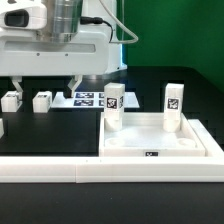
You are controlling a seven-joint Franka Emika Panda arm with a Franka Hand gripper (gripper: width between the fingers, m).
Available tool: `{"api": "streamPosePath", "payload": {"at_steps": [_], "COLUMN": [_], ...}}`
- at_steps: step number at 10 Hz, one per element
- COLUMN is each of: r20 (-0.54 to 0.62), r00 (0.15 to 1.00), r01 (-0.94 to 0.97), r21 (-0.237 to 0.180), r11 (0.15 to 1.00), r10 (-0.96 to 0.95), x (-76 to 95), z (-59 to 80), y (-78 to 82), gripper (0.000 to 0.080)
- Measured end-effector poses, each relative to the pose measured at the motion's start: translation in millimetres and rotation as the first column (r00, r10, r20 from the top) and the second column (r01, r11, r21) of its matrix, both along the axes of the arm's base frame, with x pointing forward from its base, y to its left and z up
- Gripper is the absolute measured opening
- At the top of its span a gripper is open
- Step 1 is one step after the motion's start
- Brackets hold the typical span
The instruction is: Assemble square table
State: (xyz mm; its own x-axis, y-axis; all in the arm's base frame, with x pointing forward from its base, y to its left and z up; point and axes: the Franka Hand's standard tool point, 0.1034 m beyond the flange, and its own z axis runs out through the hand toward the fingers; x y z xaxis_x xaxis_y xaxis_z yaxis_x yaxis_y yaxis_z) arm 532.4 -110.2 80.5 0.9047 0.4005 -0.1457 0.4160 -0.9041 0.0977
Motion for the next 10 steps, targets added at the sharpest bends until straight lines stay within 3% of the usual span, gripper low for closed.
{"api": "streamPosePath", "payload": {"at_steps": [2,3,4,6,10], "r20": [0.003,0.024,0.018,0.006,-0.026], "r00": [1.0,0.977,0.963,0.924,0.955], "r01": [0.026,0.213,0.268,0.383,0.295], "r21": [-0.002,-0.02,-0.017,-0.022,0.0], "r11": [1.0,0.977,0.963,0.923,0.955], "r10": [-0.026,-0.213,-0.268,-0.383,-0.295], "x": [0.2,2.0,-1.8,-19.2,-41.2], "z": [-1.1,-7.7,-11.8,-18.2,-23.2], "y": [2.0,18.4,22.7,5.3,-34.8], "gripper": [0.0649,0.0649,0.0649,0.0649,0.0649]}}
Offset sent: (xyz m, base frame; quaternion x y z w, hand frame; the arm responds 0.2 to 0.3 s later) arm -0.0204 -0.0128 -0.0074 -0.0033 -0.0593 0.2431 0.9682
